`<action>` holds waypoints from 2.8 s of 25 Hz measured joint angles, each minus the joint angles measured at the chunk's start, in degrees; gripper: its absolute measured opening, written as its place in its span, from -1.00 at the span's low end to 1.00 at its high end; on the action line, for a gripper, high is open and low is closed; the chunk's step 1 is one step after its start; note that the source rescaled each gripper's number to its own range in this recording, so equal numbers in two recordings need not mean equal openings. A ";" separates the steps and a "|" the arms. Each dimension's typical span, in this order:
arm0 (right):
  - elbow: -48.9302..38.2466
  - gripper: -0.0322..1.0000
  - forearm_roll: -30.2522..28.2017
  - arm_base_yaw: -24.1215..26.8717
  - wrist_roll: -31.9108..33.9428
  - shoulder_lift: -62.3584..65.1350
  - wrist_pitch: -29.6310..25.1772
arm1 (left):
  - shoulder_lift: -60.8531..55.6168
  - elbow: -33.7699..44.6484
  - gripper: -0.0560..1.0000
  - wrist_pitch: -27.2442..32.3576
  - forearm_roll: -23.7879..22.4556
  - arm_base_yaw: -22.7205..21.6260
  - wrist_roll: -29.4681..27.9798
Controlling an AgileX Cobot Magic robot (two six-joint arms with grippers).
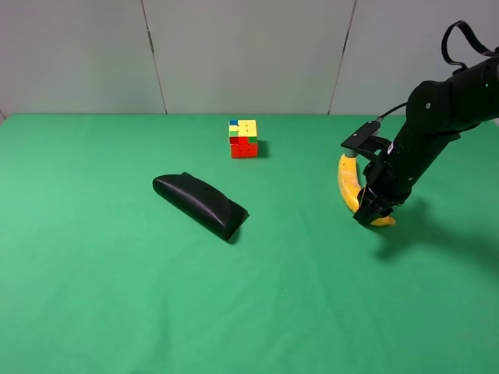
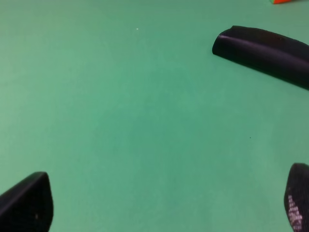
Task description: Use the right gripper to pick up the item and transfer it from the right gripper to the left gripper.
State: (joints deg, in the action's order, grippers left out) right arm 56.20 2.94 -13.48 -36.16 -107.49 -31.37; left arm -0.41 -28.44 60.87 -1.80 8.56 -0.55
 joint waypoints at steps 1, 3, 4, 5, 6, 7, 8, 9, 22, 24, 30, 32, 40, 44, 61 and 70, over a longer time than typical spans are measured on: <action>0.00 -0.93 -0.11 0.00 0.00 0.00 0.00 | 0.00 0.00 0.86 0.00 0.00 0.00 0.00; 0.00 -0.93 -0.42 0.00 0.00 0.00 0.00 | 0.00 0.00 0.86 0.00 0.00 0.00 0.00; 0.00 -0.93 -0.44 0.00 0.00 0.00 0.00 | 0.00 0.00 0.86 0.00 0.00 0.00 0.00; 0.00 -0.93 -0.44 0.00 0.00 0.00 0.00 | 0.00 0.00 0.86 0.00 0.00 0.00 0.00; 0.00 -0.93 -0.44 0.00 0.00 0.00 0.00 | 0.00 0.00 0.86 0.00 0.00 0.00 0.00; 0.00 -0.93 -0.46 0.00 0.00 0.00 0.00 | 0.00 0.00 0.86 0.00 0.00 0.00 0.00; 0.00 -0.93 -0.46 0.00 0.00 0.00 0.00 | 0.00 0.00 0.86 0.00 0.00 0.00 0.00; 0.00 -0.93 -0.51 0.00 0.00 0.00 -0.13 | 0.00 0.00 0.86 0.00 0.00 0.00 0.00; 7.76 -0.93 0.24 0.00 3.51 4.88 -11.56 | 0.00 0.00 0.86 0.00 0.00 0.00 0.00; 8.44 -0.93 1.07 0.00 3.70 5.99 -12.78 | 0.00 0.00 0.86 0.00 0.00 0.00 0.00; 9.24 -0.93 1.38 -2.36 3.91 10.22 -15.26 | 0.00 0.00 0.86 0.00 -0.06 0.00 0.00; 9.24 -0.93 0.95 -4.59 3.96 11.23 -15.69 | 0.00 0.00 0.86 0.00 -0.06 0.00 0.00; 9.24 -0.93 0.20 -14.72 4.53 12.14 -18.37 | 0.00 0.00 0.86 0.00 -0.06 0.00 0.00; 9.24 -0.93 0.20 -19.74 4.53 12.14 -18.49 | 0.00 0.00 0.86 0.00 -0.06 0.00 0.00; 9.24 -0.93 0.05 -35.02 2.79 12.14 -18.54 | 0.00 0.00 0.86 0.00 -0.01 0.00 0.00; 9.24 -0.93 0.57 -36.63 1.74 12.14 -18.70 | 0.00 0.00 0.86 0.00 -0.01 0.00 0.00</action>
State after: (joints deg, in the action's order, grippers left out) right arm 65.45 3.51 -50.11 -34.42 -95.34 -50.07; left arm -0.41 -28.44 60.87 -1.81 8.56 -0.55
